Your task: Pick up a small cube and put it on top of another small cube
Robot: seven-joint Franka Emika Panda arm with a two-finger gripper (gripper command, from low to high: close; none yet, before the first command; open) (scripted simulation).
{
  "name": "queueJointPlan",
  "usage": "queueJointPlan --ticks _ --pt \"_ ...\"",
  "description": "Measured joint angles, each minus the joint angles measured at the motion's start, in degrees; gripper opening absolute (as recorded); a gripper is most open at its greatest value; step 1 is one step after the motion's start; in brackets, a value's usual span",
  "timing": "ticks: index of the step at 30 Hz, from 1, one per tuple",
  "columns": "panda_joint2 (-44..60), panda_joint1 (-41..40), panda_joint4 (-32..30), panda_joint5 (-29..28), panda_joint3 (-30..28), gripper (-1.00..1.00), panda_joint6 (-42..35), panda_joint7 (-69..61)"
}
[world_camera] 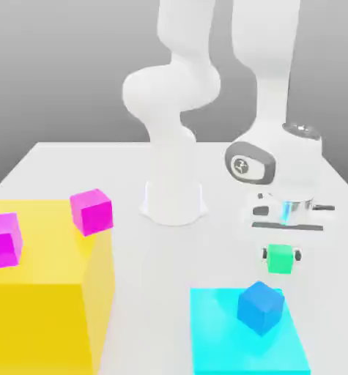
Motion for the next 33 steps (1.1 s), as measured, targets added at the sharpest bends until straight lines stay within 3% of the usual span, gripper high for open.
queueJointPlan --ticks 2,4,7,9,11,33 --pt "0.92 1.89 0.18 -0.25 -1.92 -1.0 0.82 0.25" --pt "-0.9 -1.25 -0.21 0.45 1.34 -1.0 -0.69 -0.39" --pt "-6.45 -8.21 -1.49 9.05 10.55 -1.0 -5.08 -6.77" --pt "-10.66 -8.51 -2.31 15.56 12.84 -1.0 -8.35 -11.37" --pt "-14.89 -7.7 -3.07 18.42 12.97 -1.0 -11.73 -13.34" --pt "-39.53 -32.53 19.65 7.5 -18.45 -1.0 -58.43 -63.6"
